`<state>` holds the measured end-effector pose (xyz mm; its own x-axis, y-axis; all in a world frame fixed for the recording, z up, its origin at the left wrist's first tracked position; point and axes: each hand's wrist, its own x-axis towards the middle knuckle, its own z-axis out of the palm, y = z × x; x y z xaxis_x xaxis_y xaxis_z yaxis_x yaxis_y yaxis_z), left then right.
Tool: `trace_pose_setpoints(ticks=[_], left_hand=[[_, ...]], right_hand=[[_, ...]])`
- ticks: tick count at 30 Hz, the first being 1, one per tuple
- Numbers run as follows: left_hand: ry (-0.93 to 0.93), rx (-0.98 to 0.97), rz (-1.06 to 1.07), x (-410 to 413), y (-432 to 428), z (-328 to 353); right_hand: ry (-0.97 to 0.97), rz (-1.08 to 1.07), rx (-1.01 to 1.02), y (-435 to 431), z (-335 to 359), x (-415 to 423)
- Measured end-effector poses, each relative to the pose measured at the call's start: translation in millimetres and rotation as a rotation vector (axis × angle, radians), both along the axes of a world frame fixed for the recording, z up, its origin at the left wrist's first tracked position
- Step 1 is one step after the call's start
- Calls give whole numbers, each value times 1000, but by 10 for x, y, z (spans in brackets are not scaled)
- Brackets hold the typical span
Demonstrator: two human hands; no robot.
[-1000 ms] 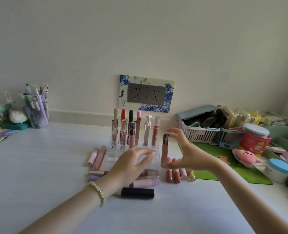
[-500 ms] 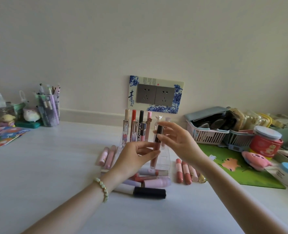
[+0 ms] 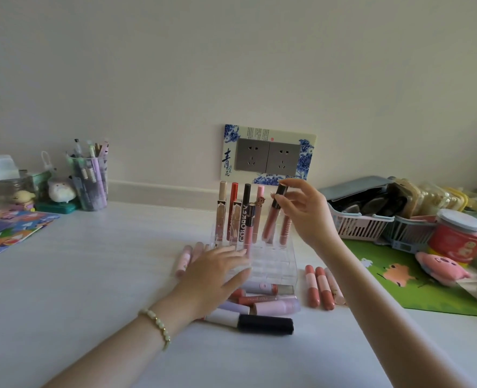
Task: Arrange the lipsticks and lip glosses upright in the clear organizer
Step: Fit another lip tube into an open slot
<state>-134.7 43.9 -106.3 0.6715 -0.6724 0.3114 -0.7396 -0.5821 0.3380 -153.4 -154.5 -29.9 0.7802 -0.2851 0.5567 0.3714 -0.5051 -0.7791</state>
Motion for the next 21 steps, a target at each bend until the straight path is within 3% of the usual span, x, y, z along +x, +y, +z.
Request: trace_pose_setpoints(ticks=[21], left_hand=[[31, -27, -67, 78, 6, -132]], right_hand=[[124, -17, -104, 45, -379, 230]])
